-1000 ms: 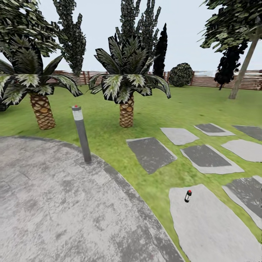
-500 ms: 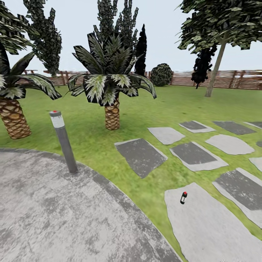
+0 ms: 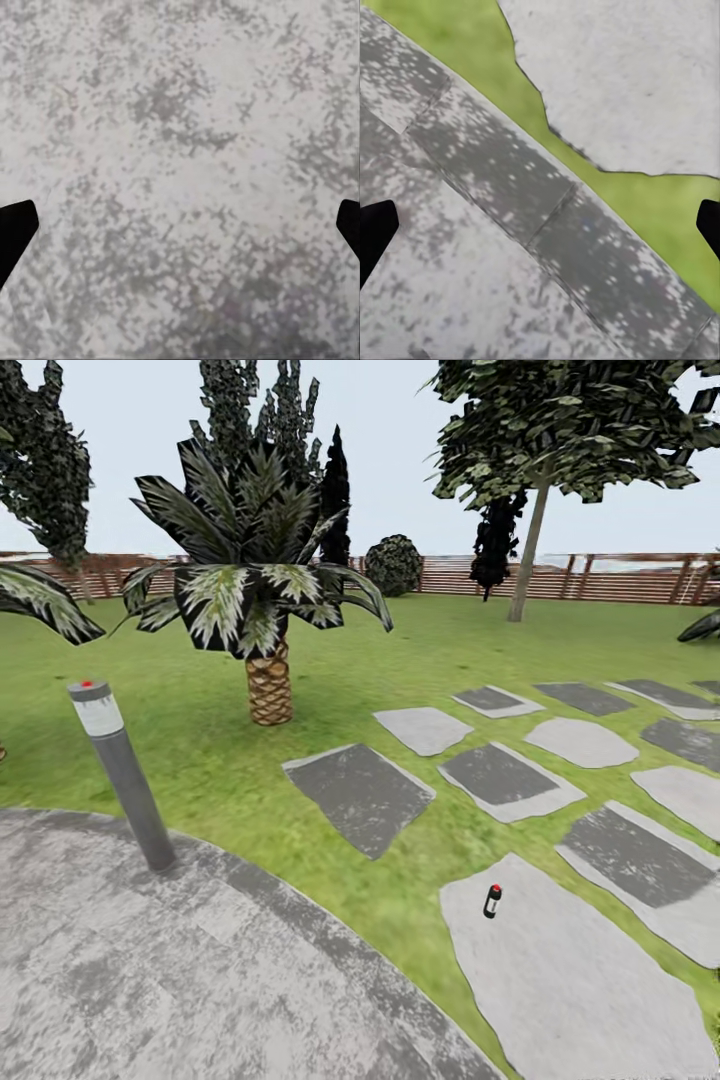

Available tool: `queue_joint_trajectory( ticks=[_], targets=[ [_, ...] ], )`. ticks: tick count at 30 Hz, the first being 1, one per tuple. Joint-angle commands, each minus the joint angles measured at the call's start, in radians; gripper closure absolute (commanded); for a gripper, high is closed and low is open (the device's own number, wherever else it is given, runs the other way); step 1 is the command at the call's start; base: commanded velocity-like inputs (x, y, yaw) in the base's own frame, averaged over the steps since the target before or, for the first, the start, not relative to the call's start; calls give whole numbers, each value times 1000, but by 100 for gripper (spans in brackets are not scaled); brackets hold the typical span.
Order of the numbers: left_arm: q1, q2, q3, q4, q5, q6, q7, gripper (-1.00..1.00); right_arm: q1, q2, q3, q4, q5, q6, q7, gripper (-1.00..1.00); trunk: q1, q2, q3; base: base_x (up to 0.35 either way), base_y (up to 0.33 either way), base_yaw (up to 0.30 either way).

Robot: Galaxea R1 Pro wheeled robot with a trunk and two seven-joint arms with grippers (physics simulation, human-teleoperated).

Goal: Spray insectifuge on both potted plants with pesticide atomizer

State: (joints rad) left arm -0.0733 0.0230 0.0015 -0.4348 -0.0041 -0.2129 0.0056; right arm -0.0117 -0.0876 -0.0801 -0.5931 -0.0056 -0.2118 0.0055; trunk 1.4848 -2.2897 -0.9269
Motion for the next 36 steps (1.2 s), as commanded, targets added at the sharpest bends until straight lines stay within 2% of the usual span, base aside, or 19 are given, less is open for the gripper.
queue_joint_trajectory(
  ticks=[1,17,36],
  targets=[
    [0,0,0,1,0,-3,1,-100,-1,0,-1,0,-1,-3,1,-100,0,0,-1,215,268,-298],
    [0,0,0,1,0,-3,1,-100,-1,0,-3,0,-1,-3,0,-100,0,0,-1,220,244,-298],
    [0,0,0,1,0,-3,1,-100,-1,0,-3,0,-1,-3,1,-100,0,0,-1,118,226,-299]
  ],
)
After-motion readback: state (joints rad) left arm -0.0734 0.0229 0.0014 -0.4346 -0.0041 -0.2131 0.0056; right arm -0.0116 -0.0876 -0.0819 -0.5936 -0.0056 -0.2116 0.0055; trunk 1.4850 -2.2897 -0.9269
